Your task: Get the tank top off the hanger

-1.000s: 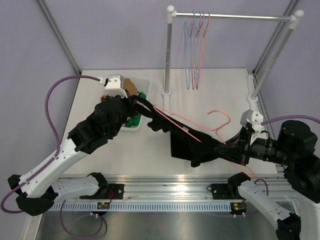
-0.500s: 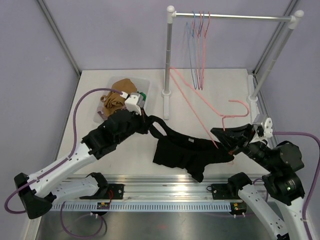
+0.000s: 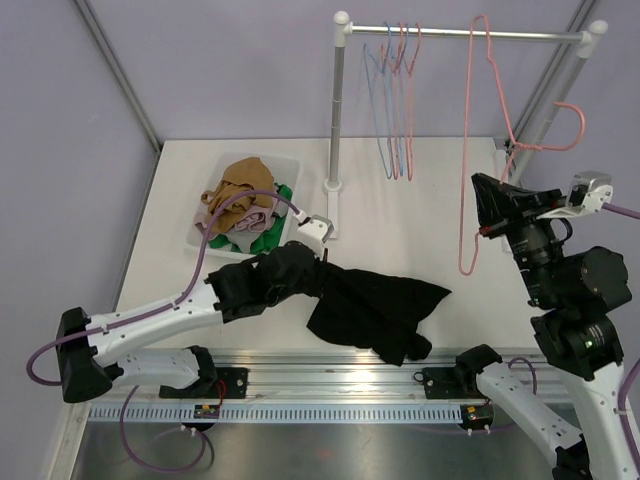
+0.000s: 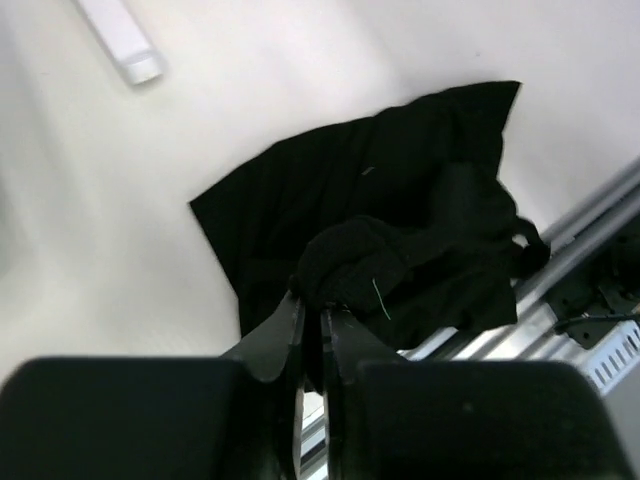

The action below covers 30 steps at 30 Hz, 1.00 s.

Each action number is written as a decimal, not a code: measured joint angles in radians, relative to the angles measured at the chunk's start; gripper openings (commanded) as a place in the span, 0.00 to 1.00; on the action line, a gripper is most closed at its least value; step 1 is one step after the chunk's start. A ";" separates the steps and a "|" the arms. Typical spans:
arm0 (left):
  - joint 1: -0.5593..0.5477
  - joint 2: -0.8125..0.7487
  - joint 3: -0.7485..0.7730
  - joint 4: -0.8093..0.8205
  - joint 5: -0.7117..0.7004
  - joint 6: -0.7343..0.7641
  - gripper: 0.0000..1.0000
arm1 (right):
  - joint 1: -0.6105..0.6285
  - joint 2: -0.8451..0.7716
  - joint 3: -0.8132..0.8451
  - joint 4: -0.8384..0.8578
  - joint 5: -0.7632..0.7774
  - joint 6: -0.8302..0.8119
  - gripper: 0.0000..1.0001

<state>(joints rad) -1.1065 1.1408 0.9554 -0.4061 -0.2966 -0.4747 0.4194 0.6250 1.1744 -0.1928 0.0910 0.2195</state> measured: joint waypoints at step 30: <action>0.000 -0.320 0.141 -0.538 -0.274 0.106 0.99 | -0.229 1.070 1.095 -0.711 -0.074 -0.087 0.00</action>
<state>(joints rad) -1.1061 0.8211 1.0962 -0.9443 -0.5701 -0.3687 0.1902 1.6951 2.2692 -0.9039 0.0174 0.1329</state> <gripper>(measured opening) 0.987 0.088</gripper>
